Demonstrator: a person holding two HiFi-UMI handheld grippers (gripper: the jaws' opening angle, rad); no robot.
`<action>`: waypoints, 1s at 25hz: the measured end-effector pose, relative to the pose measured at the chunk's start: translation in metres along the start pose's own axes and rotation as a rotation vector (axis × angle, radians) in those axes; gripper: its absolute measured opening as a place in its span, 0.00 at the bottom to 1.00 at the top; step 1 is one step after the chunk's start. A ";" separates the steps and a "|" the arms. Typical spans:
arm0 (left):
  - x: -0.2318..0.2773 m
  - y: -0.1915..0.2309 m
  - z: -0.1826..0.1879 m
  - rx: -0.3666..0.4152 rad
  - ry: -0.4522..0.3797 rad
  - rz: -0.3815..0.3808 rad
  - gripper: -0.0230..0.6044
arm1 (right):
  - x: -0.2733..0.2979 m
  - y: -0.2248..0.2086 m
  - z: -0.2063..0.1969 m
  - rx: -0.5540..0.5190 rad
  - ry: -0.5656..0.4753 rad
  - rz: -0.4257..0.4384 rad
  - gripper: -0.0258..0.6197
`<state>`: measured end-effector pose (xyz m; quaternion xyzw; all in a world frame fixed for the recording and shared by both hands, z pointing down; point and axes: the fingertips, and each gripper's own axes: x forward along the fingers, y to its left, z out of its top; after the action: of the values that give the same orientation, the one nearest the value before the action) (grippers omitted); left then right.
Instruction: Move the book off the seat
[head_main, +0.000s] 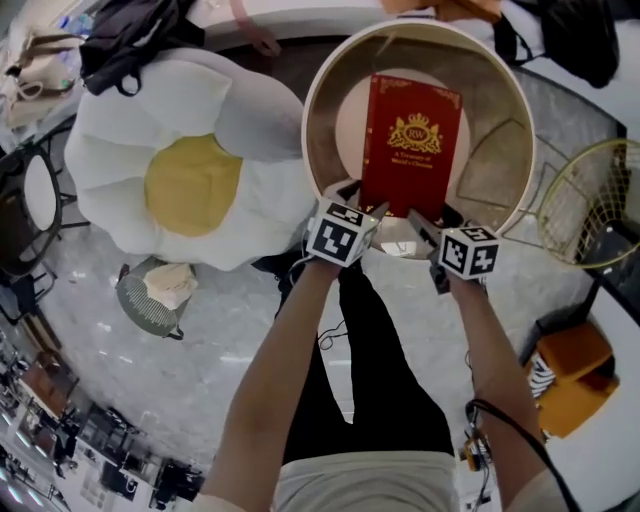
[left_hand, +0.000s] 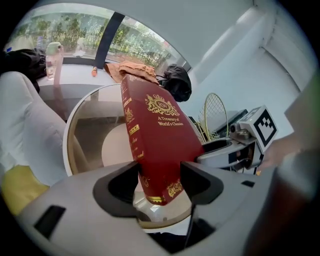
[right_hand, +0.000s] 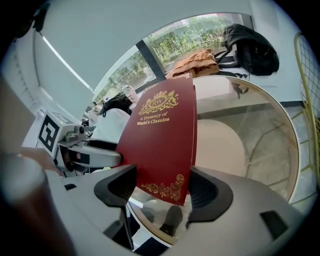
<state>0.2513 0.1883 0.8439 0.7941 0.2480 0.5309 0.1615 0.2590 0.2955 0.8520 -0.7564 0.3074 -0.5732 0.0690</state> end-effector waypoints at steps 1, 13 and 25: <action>0.005 0.000 0.002 0.001 0.009 -0.002 0.45 | 0.002 -0.005 0.000 0.014 0.000 -0.002 0.53; 0.046 0.003 -0.002 -0.017 0.115 -0.035 0.45 | 0.020 -0.039 -0.015 0.087 0.048 -0.038 0.53; 0.027 0.012 -0.012 -0.071 0.105 0.058 0.49 | 0.011 -0.042 -0.010 0.076 0.014 -0.057 0.53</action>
<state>0.2511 0.1931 0.8755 0.7657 0.2141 0.5848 0.1607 0.2675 0.3253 0.8839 -0.7577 0.2643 -0.5914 0.0795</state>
